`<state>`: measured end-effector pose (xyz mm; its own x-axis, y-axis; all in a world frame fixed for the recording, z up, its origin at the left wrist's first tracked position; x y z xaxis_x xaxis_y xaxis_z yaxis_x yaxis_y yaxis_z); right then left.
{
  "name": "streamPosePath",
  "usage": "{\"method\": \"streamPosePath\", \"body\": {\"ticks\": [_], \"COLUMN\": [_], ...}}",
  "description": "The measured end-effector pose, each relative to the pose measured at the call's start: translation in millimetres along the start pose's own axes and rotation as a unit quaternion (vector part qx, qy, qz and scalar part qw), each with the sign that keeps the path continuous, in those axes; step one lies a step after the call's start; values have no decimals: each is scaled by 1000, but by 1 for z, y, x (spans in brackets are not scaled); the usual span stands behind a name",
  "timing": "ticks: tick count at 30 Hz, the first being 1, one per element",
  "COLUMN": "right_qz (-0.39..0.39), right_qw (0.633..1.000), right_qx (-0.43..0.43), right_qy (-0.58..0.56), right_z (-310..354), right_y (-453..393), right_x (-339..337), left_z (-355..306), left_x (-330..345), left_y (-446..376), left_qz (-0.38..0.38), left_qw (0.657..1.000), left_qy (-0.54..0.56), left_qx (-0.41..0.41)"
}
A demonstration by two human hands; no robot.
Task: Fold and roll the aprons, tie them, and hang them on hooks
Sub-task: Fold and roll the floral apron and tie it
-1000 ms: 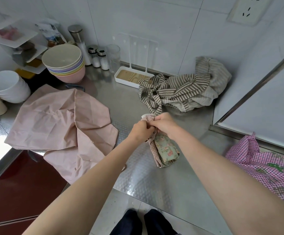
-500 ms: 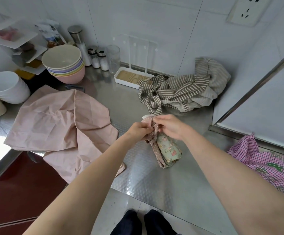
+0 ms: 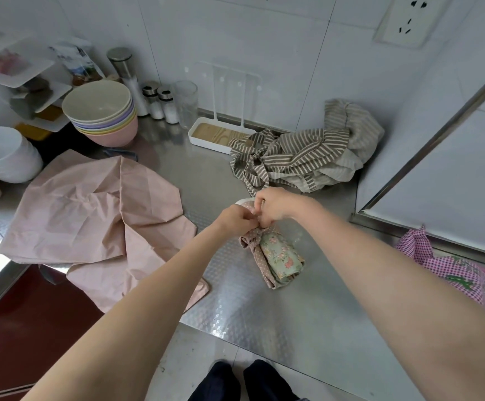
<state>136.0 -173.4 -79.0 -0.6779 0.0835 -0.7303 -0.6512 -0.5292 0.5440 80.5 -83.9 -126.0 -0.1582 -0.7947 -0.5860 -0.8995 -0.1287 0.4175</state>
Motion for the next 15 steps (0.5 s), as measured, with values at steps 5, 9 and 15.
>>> {"method": "streamPosePath", "body": {"ticks": [5,9,15], "right_qz": [-153,-232,-200], "right_qw": [979,944,924], "right_qx": [-25,-102,-220], "right_qy": [133,211,243], "right_z": [9,11,7], "right_y": [5,12,10], "right_x": [8,17,30], "left_z": [4,12,17], "left_x": [0,9,15], "left_y": [-1,4,8], "left_qz": [-33,2,39], "left_qw": [989,886,839], "left_qy": [125,438,494], "left_qx": [-66,-149,-223]}}
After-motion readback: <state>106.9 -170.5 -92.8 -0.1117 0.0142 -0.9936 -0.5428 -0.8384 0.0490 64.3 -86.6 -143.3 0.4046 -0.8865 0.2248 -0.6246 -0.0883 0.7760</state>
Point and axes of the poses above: each hand's wrist, its own y-axis away from the middle knuckle, its own x-axis out of the palm, z = x × y, the point moved 4 cm from there along -y, towards the middle knuckle, and after that the axes turned 2 degrees about x, right-handed, at the moved point
